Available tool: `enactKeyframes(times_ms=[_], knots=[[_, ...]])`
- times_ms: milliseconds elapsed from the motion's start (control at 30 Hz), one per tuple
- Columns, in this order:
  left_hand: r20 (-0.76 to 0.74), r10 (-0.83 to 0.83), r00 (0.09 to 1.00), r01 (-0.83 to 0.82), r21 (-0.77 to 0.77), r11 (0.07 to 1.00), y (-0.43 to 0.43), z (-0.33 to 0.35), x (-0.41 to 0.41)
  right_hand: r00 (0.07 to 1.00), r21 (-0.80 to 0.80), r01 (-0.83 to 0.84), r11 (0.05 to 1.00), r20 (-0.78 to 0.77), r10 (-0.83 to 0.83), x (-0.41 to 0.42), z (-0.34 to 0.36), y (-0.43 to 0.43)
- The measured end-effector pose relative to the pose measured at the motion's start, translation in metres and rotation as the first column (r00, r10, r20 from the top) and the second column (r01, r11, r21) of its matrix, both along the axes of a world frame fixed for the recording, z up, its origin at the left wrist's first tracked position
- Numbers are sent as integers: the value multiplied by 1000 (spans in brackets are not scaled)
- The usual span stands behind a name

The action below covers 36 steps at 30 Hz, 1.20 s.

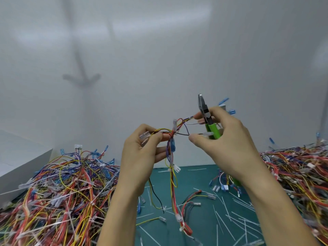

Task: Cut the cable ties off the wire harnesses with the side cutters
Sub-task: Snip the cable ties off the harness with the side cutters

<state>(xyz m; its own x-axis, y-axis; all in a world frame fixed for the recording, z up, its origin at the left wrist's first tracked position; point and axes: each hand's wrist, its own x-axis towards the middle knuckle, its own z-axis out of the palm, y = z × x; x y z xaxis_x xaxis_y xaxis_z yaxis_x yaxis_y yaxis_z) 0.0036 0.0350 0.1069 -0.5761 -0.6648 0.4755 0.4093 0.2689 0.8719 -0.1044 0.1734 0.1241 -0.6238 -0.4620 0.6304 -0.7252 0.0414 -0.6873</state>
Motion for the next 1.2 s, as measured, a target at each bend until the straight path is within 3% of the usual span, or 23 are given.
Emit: enactKeyframes(times_ms=[133, 400, 667, 800, 967, 1200], knots=[[-85, 62, 994, -53, 112, 992, -6, 1, 3, 999, 1, -9, 1000, -40, 9, 0, 0, 1], [-213, 146, 966, -63, 352, 934, -14, 2, 8, 999, -236, 16, 972, 32, -9, 5, -1, -6], [-360, 21, 933, 162, 470, 868, -12, 5, 5, 972, 48, -146, 988, 191, 134, 15, -9, -20], [-427, -43, 903, 283, 517, 808, -6, 7, -1, 952, 87, -236, 968, 221, 212, 25, -12, -29], [-403, -100, 910, 333, 565, 755, -1, 8, -4, 946, -22, -214, 976, 246, 213, 27, -14, -33], [-79, -94, 992, 116, 366, 923, -16, 1, 8, 944, -138, -180, 974, 254, 211, 19, -14, -29]])
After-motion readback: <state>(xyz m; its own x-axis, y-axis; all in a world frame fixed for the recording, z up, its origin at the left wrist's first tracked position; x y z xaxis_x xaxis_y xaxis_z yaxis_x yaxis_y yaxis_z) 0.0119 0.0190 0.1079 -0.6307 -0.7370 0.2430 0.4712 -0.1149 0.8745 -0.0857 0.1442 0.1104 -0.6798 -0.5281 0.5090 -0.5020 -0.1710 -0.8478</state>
